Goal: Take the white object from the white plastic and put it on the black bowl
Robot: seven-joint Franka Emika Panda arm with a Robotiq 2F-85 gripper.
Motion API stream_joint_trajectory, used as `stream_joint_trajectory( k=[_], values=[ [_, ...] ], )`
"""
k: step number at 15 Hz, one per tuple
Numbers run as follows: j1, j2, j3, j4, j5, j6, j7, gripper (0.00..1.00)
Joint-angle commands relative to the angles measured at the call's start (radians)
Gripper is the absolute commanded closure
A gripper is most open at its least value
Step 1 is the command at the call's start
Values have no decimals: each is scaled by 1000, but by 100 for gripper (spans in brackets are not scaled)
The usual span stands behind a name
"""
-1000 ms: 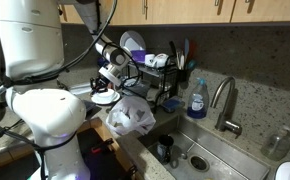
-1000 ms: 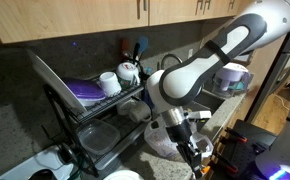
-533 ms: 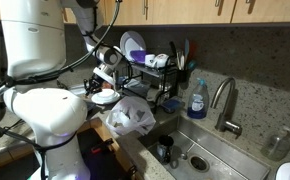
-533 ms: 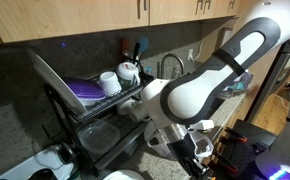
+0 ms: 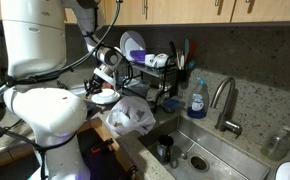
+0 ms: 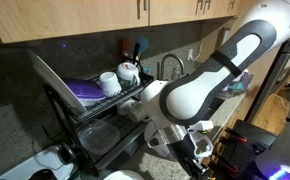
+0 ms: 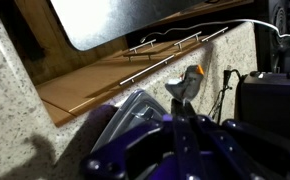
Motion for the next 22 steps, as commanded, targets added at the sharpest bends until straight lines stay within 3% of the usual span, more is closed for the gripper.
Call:
stream_joint_trajectory(
  k=[1,10,17,18,19,20,22],
  values=[
    [13,52,23,36,-1,23,0,100],
    [70,186,113,89,-14,343,-7,100],
    [61,249,148,103,-62,431,-2,100],
    [61,252,149,105,-72,430,0,97],
    [60,253,151,105,-79,429,2,72],
    [60,251,151,105,-87,426,6,72],
    [59,237,150,98,-98,425,19,60]
  ],
)
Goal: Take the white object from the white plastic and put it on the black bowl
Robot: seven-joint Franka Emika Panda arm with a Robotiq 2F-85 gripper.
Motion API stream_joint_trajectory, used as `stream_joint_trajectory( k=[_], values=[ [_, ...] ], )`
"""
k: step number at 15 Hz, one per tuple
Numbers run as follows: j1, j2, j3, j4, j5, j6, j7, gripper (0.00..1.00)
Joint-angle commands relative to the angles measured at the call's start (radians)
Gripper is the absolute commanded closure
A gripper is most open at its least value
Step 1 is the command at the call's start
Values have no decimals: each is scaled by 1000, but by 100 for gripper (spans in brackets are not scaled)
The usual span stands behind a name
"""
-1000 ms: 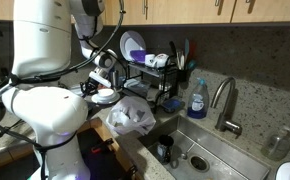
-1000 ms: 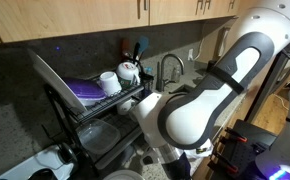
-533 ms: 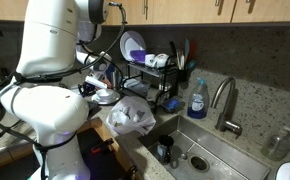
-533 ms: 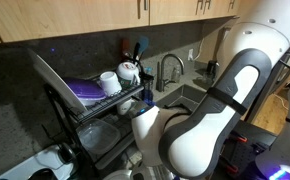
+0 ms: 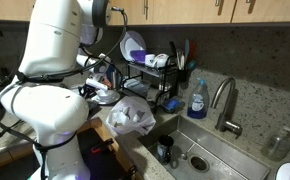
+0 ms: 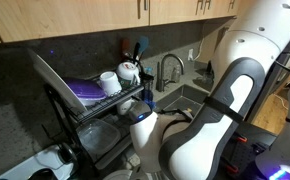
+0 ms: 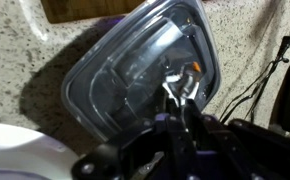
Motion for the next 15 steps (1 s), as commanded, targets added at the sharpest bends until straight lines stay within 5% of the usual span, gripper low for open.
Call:
stream_joint_trajectory(
  k=[1,8,15],
  values=[
    [-15,-18,18,0,-31,4,20,53],
    [-16,-82,23,-35,-45,13,50,1],
    [-30,-196,15,-105,-8,33,154,0]
  ],
)
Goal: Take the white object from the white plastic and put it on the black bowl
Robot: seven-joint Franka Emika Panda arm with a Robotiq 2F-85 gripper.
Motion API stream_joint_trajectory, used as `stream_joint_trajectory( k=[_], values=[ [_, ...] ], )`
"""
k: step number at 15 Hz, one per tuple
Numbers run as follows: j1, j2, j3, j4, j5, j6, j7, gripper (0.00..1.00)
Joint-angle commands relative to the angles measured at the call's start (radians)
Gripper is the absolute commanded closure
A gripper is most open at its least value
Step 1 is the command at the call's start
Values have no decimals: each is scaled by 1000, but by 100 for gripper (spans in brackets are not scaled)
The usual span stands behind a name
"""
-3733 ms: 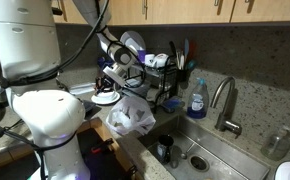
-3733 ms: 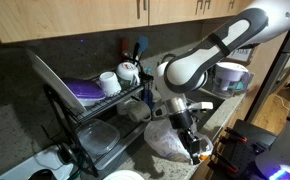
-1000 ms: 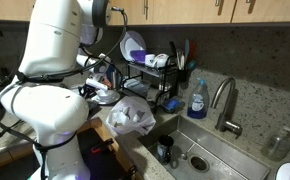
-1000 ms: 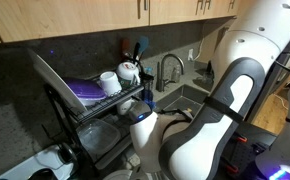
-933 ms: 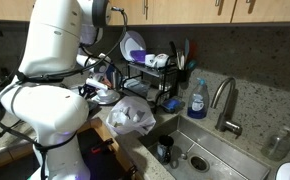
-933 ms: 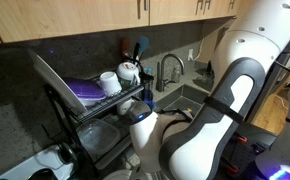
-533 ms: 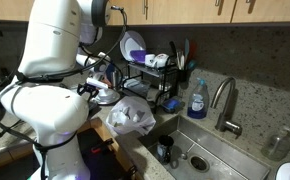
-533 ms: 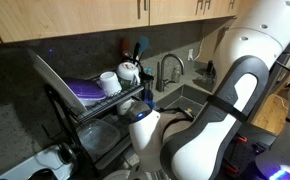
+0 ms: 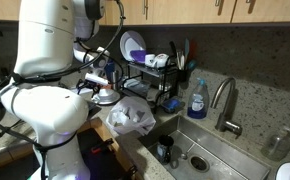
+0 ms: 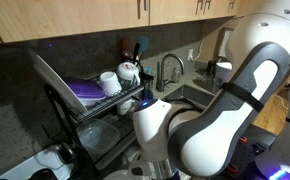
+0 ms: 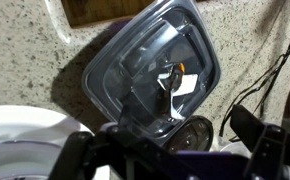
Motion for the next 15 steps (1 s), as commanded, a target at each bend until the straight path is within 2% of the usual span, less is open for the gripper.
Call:
stream_joint_trajectory(
  k=[1,6,12,13,15],
  values=[
    [-19,-107,6,-84,29,36,92,0],
    [-34,-197,0,-149,97,37,171,0],
    [-27,-286,-29,-226,163,15,201,0],
    [-21,-224,-33,-178,144,14,171,0],
    [-19,-243,-39,-197,145,14,171,0]
  ],
)
